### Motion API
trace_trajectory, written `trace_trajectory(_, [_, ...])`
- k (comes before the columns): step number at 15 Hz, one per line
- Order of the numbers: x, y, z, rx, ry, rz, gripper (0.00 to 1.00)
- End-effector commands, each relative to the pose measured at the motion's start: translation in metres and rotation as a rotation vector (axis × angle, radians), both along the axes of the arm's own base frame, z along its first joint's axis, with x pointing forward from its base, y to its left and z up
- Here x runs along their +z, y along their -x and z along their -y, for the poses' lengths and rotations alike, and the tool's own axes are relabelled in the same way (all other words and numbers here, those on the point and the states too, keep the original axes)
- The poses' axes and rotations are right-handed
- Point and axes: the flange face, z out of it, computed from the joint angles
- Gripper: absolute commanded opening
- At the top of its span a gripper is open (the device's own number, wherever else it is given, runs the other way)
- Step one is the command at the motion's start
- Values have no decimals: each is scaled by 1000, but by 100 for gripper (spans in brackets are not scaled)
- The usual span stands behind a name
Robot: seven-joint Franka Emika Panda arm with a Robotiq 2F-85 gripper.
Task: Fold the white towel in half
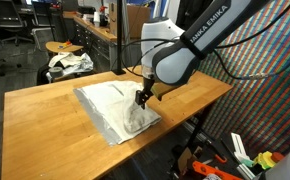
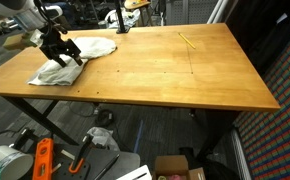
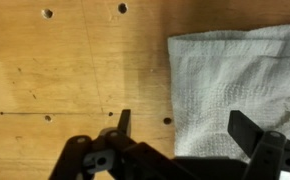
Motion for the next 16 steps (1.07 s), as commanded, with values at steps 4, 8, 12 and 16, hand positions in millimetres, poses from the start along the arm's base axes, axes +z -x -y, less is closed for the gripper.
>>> trace_trajectory(4, [25, 38, -25, 142, -42, -15, 100])
trace_trajectory(8, [19, 65, -63, 219, -107, -71, 100])
trace_trajectory(12, [33, 81, -105, 240, -216, -44, 100])
trace_trajectory(16, [42, 83, -131, 224, -279, 20, 100])
